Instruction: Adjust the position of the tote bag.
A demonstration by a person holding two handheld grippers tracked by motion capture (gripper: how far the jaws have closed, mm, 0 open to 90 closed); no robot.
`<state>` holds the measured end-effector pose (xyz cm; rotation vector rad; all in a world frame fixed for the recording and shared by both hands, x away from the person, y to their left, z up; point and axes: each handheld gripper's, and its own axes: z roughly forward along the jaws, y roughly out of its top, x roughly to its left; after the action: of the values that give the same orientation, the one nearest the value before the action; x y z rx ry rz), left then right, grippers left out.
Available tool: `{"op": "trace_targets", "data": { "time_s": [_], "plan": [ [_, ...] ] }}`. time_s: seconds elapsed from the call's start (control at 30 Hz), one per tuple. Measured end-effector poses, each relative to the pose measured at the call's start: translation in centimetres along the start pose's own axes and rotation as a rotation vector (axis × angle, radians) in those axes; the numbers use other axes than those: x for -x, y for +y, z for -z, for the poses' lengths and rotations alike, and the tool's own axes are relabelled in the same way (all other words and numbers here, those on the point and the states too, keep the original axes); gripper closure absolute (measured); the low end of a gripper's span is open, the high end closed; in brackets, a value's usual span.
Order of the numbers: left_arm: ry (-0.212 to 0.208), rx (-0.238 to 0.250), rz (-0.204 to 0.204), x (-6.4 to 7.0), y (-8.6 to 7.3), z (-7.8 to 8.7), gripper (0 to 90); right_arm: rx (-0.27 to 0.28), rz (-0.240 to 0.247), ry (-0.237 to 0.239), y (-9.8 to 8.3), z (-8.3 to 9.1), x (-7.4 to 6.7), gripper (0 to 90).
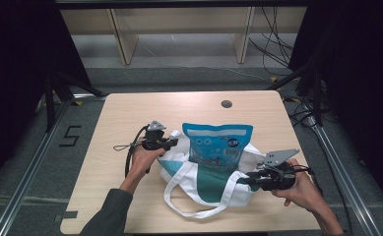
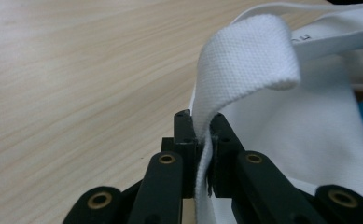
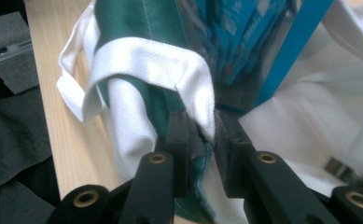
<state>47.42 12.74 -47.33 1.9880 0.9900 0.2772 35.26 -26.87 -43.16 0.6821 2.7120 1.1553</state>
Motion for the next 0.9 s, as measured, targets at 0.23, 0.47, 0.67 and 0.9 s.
{"op": "trace_targets", "data": {
  "time_s": [0.23, 0.47, 0.67, 0.9],
  "plan": [
    [0.042, -0.103, -0.008, -0.5, -0.3, -3.2, 83.4, -0.106, -0.038, -0.031, -3.5, -2.5, -1.9, 81.6],
    [0.038, -0.127, -0.018, -0.7, -1.3, -3.4, 75.7, -0.072, -0.098, -0.035, -4.3, -3.0, -1.8, 79.0],
    [0.058, -0.053, 0.045, 0.1, -0.7, 1.0, 46.3, 0.117, -0.131, -0.043, -2.6, 0.9, -0.9, 53.0],
    [-0.022, 0.045, -0.016, 3.7, -0.1, 6.4, 43.6, 0.211, -0.108, -0.206, -0.1, 4.4, 0.9, 50.9]
  ]
}}
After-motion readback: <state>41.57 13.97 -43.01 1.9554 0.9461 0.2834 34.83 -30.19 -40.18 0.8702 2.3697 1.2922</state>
